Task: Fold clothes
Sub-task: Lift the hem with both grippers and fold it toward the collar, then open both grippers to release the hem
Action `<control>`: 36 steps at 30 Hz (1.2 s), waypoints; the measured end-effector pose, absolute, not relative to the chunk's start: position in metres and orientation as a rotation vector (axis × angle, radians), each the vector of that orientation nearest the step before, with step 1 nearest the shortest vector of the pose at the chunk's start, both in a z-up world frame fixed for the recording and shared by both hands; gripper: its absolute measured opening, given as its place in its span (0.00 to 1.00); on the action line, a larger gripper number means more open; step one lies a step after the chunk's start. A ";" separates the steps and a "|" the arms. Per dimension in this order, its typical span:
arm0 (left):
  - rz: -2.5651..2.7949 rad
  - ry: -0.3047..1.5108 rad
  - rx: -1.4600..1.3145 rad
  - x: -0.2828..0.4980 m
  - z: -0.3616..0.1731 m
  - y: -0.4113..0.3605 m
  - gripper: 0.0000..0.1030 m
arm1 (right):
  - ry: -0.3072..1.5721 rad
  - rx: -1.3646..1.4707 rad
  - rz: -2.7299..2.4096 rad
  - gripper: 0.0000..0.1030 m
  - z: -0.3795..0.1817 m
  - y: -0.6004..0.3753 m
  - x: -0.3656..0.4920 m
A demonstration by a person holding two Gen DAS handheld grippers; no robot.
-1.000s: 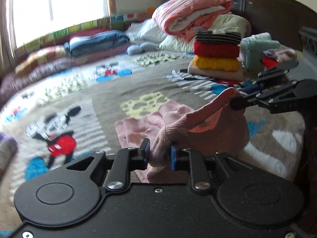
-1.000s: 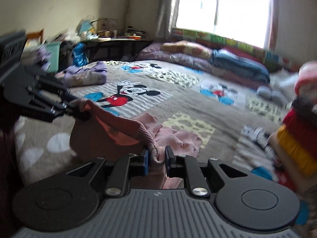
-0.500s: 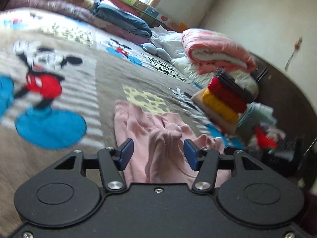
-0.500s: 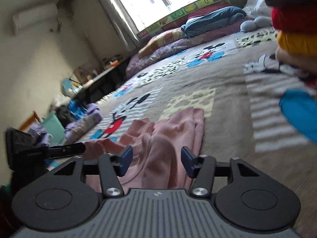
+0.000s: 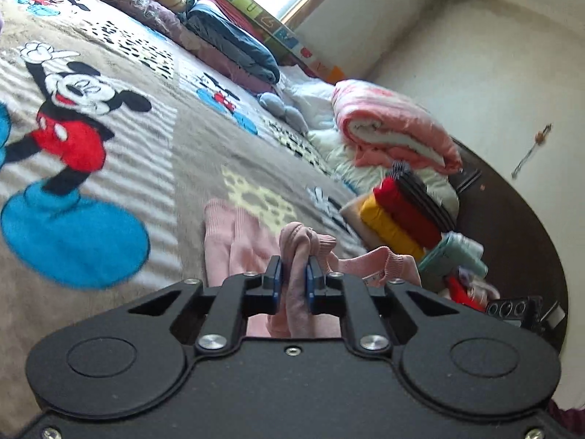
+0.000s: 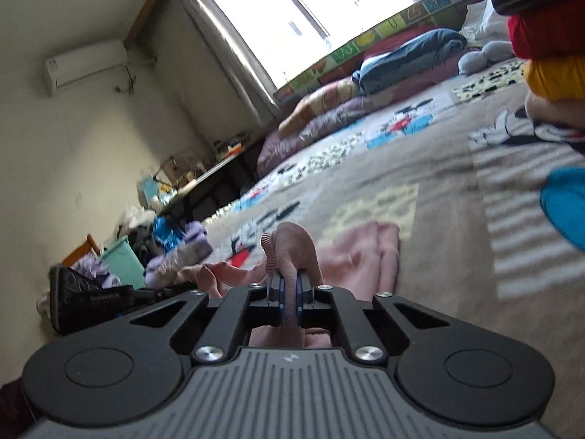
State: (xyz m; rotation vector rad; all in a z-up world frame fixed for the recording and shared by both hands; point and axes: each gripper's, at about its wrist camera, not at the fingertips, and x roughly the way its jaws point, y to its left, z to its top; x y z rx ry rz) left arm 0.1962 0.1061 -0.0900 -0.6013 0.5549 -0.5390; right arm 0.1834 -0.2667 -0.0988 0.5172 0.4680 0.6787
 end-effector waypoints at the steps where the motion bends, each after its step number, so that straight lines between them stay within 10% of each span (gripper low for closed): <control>1: -0.540 0.551 -0.606 0.202 -0.089 0.107 0.10 | 0.463 0.526 0.678 0.08 -0.097 -0.267 0.189; 25: -0.451 0.723 -0.720 0.298 -0.127 0.115 0.12 | 0.619 0.818 0.539 0.09 -0.147 -0.278 0.285; 29: -0.398 0.684 -0.682 0.289 -0.115 0.119 0.26 | 0.628 0.777 0.488 0.33 -0.147 -0.278 0.282; 36: -0.413 0.525 -0.367 0.258 -0.067 0.095 0.27 | 0.462 0.348 0.521 0.33 -0.095 -0.251 0.255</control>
